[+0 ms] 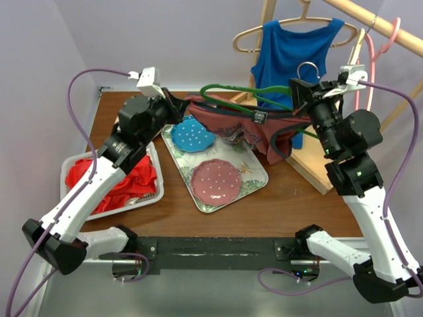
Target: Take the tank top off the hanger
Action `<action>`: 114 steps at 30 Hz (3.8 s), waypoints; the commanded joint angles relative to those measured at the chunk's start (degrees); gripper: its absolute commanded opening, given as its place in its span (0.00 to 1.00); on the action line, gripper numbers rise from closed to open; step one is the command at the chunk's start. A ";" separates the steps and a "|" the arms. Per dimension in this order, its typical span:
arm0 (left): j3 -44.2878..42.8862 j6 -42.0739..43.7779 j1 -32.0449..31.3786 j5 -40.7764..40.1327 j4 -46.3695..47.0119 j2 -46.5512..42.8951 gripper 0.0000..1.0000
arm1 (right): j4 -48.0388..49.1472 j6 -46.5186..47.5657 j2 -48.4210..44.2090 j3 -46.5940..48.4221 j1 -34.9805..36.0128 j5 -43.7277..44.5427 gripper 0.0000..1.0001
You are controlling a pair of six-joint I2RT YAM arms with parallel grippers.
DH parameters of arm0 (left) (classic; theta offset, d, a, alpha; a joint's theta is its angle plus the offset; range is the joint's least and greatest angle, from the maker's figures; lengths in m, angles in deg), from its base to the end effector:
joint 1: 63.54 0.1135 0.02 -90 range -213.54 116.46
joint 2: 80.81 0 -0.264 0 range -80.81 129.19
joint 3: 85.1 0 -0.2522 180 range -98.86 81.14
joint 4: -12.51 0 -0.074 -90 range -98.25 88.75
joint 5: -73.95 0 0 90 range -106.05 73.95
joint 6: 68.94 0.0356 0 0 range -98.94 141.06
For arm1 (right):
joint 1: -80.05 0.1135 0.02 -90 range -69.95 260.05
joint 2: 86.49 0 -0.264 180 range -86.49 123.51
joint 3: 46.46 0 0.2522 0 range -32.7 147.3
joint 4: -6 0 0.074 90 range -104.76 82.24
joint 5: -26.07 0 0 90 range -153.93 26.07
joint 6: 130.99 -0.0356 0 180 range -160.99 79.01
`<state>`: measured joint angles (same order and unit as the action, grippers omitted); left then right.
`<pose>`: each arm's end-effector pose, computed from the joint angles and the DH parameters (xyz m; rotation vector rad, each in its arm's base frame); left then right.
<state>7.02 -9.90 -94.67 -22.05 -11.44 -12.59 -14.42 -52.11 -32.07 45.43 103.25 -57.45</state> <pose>0.2319 -0.1357 0.4353 -0.0799 1.6960 -0.7353 0.1589 0.0637 0.5137 -0.0373 1.2872 0.4430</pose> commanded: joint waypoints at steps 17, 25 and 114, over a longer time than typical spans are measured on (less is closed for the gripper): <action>23.49 1.51 0.81 19.88 35.85 -5.39 0.23 | 4.10 -5.93 5.35 11.61 -0.44 -5.07 0.00; 29.90 3.17 -1.29 29.29 59.02 1.38 0.84 | 3.75 -7.07 6.32 13.63 -0.44 -6.04 0.00; 15.15 18.40 -22.92 20.50 81.92 29.86 0.00 | 21.26 -32.40 10.45 9.06 -0.44 -32.40 0.00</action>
<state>21.03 6.74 -118.67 0.84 70.23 20.79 8.92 -87.84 -22.50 51.15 102.26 -83.13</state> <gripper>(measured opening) 0.053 0.029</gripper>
